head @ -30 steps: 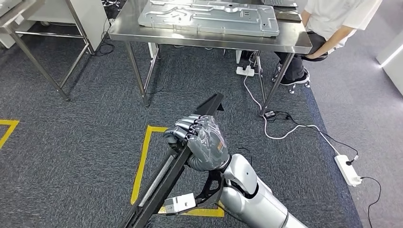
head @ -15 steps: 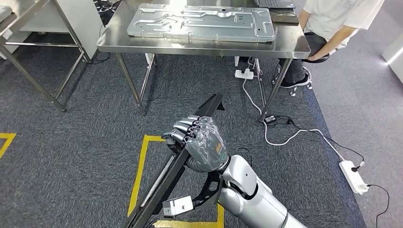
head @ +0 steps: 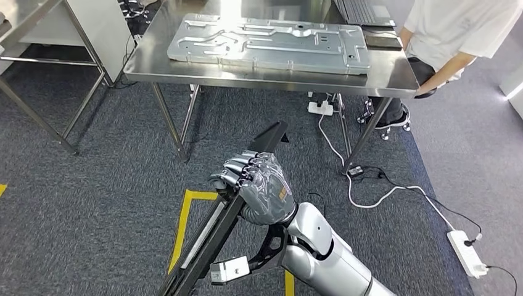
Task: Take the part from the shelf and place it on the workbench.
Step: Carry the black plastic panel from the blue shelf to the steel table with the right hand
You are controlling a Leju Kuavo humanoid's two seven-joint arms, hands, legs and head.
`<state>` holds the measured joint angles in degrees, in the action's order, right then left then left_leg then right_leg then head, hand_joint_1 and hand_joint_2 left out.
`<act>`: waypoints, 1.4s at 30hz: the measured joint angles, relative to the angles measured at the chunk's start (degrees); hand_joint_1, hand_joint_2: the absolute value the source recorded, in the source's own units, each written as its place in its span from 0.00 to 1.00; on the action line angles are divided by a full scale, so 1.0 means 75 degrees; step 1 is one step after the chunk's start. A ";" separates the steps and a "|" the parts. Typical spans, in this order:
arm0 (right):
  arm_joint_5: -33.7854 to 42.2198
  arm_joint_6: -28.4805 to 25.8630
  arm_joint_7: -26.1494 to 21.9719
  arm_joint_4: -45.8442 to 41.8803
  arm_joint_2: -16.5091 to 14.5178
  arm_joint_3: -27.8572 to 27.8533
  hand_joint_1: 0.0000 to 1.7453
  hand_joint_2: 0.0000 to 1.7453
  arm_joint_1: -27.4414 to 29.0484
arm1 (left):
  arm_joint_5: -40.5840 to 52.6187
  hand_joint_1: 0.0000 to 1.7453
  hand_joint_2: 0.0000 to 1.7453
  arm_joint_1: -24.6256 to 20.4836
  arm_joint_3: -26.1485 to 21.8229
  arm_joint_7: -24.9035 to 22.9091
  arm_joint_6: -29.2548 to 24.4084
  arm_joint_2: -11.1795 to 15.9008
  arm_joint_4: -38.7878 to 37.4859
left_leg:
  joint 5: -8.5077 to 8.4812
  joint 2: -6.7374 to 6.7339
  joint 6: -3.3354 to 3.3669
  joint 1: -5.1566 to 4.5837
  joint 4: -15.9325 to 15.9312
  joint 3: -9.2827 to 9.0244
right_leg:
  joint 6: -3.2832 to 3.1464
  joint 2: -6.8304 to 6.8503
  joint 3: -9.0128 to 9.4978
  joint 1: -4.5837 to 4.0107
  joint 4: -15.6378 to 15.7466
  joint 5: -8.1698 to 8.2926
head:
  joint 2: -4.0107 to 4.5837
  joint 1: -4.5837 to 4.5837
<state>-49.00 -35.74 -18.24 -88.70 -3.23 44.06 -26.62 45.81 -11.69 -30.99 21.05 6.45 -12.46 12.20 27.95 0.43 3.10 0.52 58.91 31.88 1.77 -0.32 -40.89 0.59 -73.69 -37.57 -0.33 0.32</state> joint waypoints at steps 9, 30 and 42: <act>-0.0052 -0.0029 0.0025 0.0024 0.0009 0.0006 1.00 1.00 -0.0020 | -0.0015 0.00 1.00 -0.0039 -0.0003 -0.0004 -0.0001 -0.0028 -0.0012 | 0.0329 0.0010 -0.0348 0.0003 0.0463 -0.0577 | -0.0368 0.0005 0.0331 -0.0060 0.1970 0.2059 | 0.0000 -0.0009; -0.0090 -0.0032 0.0057 0.0065 0.0000 0.0012 1.00 1.00 -0.0080 | -0.0055 0.00 1.00 -0.0100 -0.0003 -0.0023 -0.0160 -0.0055 -0.0012 | -0.0397 -0.0018 -0.0056 0.0043 -0.0028 0.0372 | -0.0065 -0.0027 0.0684 -0.0062 0.1089 0.0775 | 0.0000 -0.0013; -0.0092 -0.0029 0.0066 0.0082 -0.0012 0.0012 1.00 1.00 -0.0109 | -0.0058 0.00 1.00 -0.0098 -0.0006 -0.0020 -0.0166 -0.0089 -0.0012 | -0.0090 -0.0012 -0.0281 -0.0028 0.0195 0.0403 | -0.0372 0.0023 0.0882 -0.0071 0.2141 0.1646 | 0.0000 -0.0017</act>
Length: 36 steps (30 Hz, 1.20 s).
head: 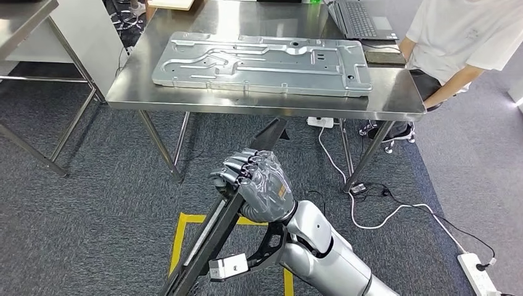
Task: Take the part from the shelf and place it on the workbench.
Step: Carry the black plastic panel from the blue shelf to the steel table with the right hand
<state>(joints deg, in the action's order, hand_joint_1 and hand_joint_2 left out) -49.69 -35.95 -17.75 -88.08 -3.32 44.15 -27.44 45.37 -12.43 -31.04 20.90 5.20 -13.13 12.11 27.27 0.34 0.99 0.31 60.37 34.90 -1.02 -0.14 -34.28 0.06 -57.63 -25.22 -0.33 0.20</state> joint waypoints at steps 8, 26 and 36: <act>-0.0001 -0.0001 0.0002 0.0020 -0.0026 0.0000 1.00 1.00 0.0007 | 0.0028 0.00 1.00 0.0037 0.0000 0.0034 0.0083 0.0006 0.0000 | 0.0028 -0.0008 -0.0109 0.0062 0.0812 0.0468 | -0.0012 -0.0003 0.0118 0.0028 -0.0023 -0.0153 | 0.0000 -0.0005; 0.0000 -0.0005 0.0001 0.0058 -0.0020 0.0003 1.00 1.00 0.0008 | 0.0054 0.00 1.00 0.0066 0.0000 0.0144 0.0141 -0.0027 -0.0002 | 0.0769 0.0032 0.0122 0.0047 -0.0373 -0.1238 | 0.0186 0.0008 -0.0963 -0.0047 -0.0320 0.0653 | 0.0000 -0.0001; -0.0007 -0.0010 0.0003 0.0077 -0.0035 0.0006 1.00 1.00 -0.0016 | 0.0044 0.00 1.00 0.0080 0.0000 0.0158 0.0140 -0.0027 -0.0003 | 0.1480 -0.0001 -0.0101 0.0053 0.1601 0.0298 | -0.0167 -0.0055 0.0229 -0.0073 0.0039 -0.0122 | 0.0000 -0.0001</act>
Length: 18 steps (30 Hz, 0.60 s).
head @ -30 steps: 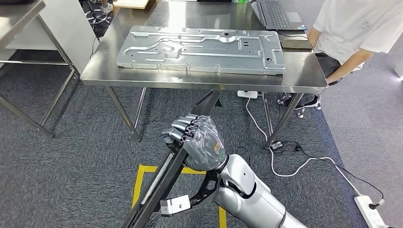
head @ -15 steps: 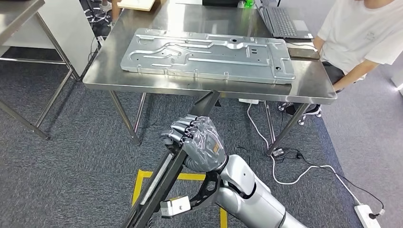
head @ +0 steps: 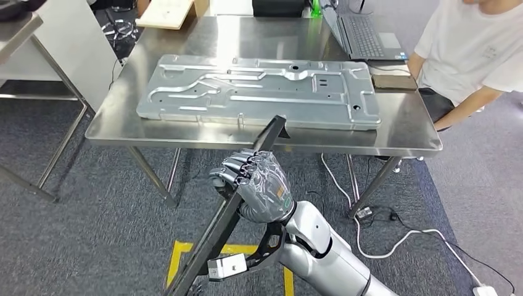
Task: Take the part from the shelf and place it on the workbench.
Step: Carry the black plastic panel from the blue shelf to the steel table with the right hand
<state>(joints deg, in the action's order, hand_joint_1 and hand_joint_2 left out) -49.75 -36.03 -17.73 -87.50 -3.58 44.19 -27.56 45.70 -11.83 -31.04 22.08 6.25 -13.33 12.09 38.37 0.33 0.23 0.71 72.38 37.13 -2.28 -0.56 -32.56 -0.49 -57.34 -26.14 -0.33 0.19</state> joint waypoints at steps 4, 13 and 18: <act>0.0001 0.0008 0.0000 0.0034 -0.0003 0.0005 1.00 1.00 -0.0009 | -0.0038 0.00 1.00 0.0029 -0.0002 0.0003 -0.0017 0.0007 -0.0003 | -0.1578 0.0002 0.0096 -0.0035 -0.1395 0.0182 | 0.0066 -0.0037 0.0558 -0.0031 -0.0104 -0.0491 | 0.0000 0.0000; -0.0002 0.0009 0.0000 0.0061 -0.0015 0.0015 1.00 1.00 -0.0085 | -0.0044 0.00 1.00 -0.0071 -0.0009 0.0014 -0.0130 -0.0013 -0.0003 | -0.2088 0.0015 0.0314 -0.0031 -0.1836 -0.0010 | 0.0486 0.0010 -0.0389 0.0109 -0.1781 -0.1385 | 0.0000 0.0019; -0.0003 0.0010 0.0000 0.0094 0.0004 0.0015 1.00 1.00 -0.0069 | -0.0039 0.00 1.00 -0.0043 -0.0009 0.0009 -0.0137 -0.0028 -0.0003 | -0.1889 0.0033 0.0256 -0.0008 -0.1826 -0.0247 | 0.0548 0.0050 -0.0704 0.0190 -0.1231 -0.0281 | 0.0000 0.0020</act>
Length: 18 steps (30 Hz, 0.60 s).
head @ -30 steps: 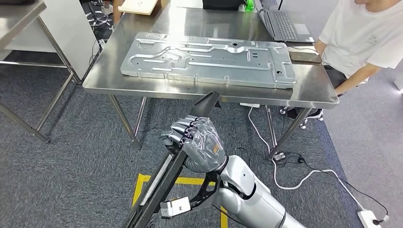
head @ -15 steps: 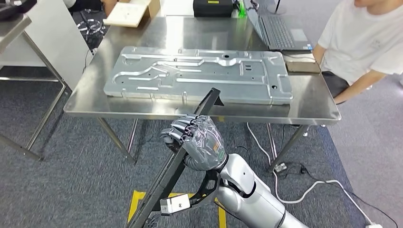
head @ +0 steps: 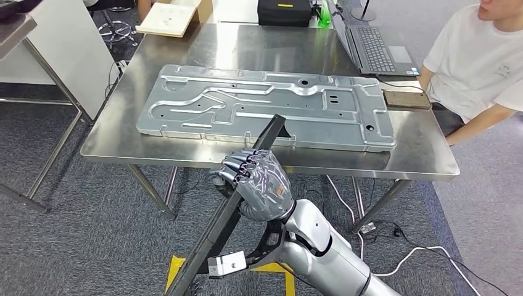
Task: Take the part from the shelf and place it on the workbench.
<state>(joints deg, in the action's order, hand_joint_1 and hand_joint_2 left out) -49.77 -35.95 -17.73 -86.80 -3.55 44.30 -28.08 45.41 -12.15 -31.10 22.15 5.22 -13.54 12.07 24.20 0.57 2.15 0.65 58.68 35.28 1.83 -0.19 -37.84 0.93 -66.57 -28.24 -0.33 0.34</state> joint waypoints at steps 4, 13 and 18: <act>0.0000 0.0000 0.0001 0.0004 0.0001 0.0001 1.00 1.00 -0.0018 | 0.0004 0.00 1.00 -0.0032 0.0000 0.0022 0.0002 -0.0017 0.0000 | 0.0083 0.0013 -0.0164 -0.0027 -0.0009 -0.0077 | -0.0163 -0.0008 0.0358 -0.0077 0.0978 0.0345 | 0.0000 -0.0003; 0.0000 0.0003 0.0001 0.0027 -0.0002 0.0003 1.00 1.00 0.0005 | 0.0045 0.00 1.00 0.0028 0.0003 0.0162 0.0183 -0.0013 0.0000 | 0.0976 -0.0028 -0.0339 0.0014 0.2071 0.0858 | -0.0470 0.0026 0.0436 -0.0084 0.1050 0.0318 | 0.0000 -0.0007; 0.0000 0.0002 0.0001 0.0027 -0.0003 0.0003 1.00 1.00 0.0004 | 0.0052 0.00 1.00 0.0027 0.0004 0.0188 0.0201 -0.0004 0.0000 | 0.0206 -0.0030 -0.0195 -0.0035 0.0099 -0.0082 | -0.0332 0.0007 0.0478 -0.0125 0.0981 0.0235 | 0.0000 -0.0006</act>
<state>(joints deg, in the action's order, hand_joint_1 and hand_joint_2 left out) -49.77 -35.94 -17.72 -86.60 -3.57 44.33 -28.05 45.80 -11.95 -31.07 23.56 6.73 -13.57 12.07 25.75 0.35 0.69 0.39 59.43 34.66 -0.66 -0.13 -34.25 0.00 -59.22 -26.48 -0.33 0.30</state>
